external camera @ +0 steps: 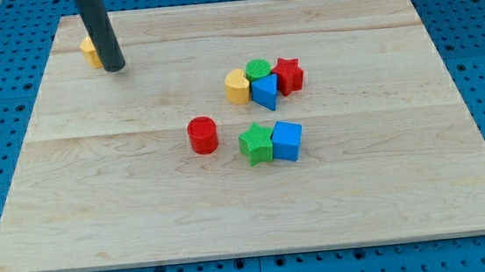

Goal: Nudge the yellow hexagon a bit up

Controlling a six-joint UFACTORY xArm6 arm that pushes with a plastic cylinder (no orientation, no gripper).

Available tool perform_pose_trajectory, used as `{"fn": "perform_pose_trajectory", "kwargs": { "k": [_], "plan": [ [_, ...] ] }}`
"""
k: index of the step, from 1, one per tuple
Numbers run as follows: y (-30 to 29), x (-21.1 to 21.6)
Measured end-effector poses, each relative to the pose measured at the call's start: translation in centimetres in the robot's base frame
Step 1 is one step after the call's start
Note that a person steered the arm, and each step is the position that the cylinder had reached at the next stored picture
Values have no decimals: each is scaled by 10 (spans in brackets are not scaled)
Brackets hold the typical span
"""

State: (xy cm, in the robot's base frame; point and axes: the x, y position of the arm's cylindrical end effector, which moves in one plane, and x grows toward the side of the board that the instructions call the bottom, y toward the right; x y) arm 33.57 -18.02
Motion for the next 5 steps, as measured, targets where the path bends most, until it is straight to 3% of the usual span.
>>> {"fn": "perform_pose_trajectory", "kwargs": {
  "k": [1,5],
  "plan": [
    [1,27],
    [-77,7]
  ]
}}
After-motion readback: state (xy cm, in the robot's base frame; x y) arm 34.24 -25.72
